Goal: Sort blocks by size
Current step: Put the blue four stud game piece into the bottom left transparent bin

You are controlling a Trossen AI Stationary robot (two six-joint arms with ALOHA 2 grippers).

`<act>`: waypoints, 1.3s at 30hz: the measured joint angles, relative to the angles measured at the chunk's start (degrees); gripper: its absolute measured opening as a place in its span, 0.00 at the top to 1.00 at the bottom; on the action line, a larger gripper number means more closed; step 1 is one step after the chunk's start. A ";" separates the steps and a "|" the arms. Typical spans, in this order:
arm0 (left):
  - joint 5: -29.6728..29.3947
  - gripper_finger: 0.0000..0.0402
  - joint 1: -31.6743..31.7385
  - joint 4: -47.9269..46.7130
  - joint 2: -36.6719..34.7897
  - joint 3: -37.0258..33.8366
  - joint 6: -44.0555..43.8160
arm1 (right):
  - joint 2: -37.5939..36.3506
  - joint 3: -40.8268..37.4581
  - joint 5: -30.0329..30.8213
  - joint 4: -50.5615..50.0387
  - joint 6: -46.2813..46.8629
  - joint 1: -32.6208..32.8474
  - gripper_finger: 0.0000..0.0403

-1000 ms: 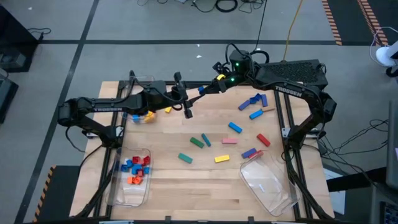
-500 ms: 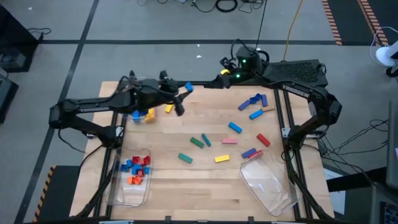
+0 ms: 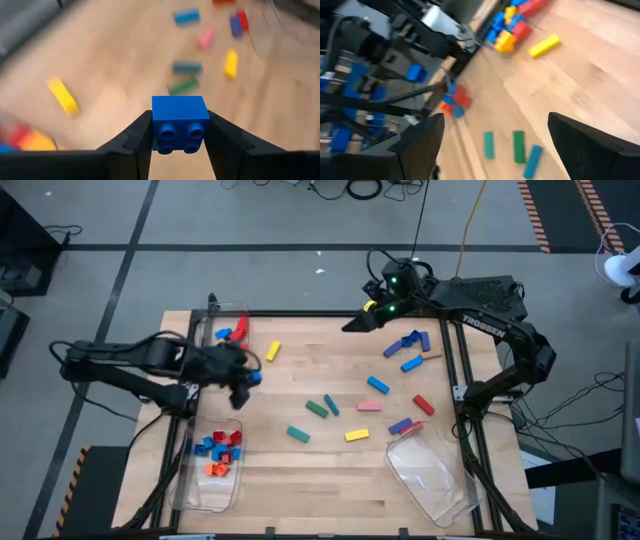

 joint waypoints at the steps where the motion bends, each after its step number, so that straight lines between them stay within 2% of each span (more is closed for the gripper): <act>1: 1.72 0.63 -1.20 -1.97 -0.42 0.00 -2.92 | 0.00 0.00 0.96 -1.06 -0.52 0.05 0.15; 4: 7.50 0.63 -4.76 -9.62 -0.72 -0.01 -10.36 | 0.00 0.00 3.70 -3.69 -1.24 0.00 0.15; 8: 11.36 0.63 -10.26 -16.87 0.02 -1.56 -17.28 | 0.00 0.00 9.47 -9.16 -1.50 -0.17 0.15; 16: 13.44 0.63 -16.82 -17.97 1.42 -6.28 -20.45 | 0.00 0.00 22.79 -23.52 -2.48 0.61 0.15; 23: 19.95 0.63 -19.91 -15.62 1.79 -14.75 -21.59 | 0.00 0.00 28.86 -25.02 0.10 3.22 0.15; 26: 20.84 0.62 -20.59 -14.12 1.77 -16.93 -23.83 | 0.47 0.02 31.73 -25.03 2.80 4.34 0.15; 29: 20.87 0.58 -20.99 -14.05 1.76 -17.89 -25.23 | 2.12 0.02 33.93 -25.34 4.99 5.27 0.15; 39: 21.11 0.35 -22.62 -14.77 1.76 -19.10 -26.95 | 10.26 0.02 34.25 -23.38 8.90 10.21 0.15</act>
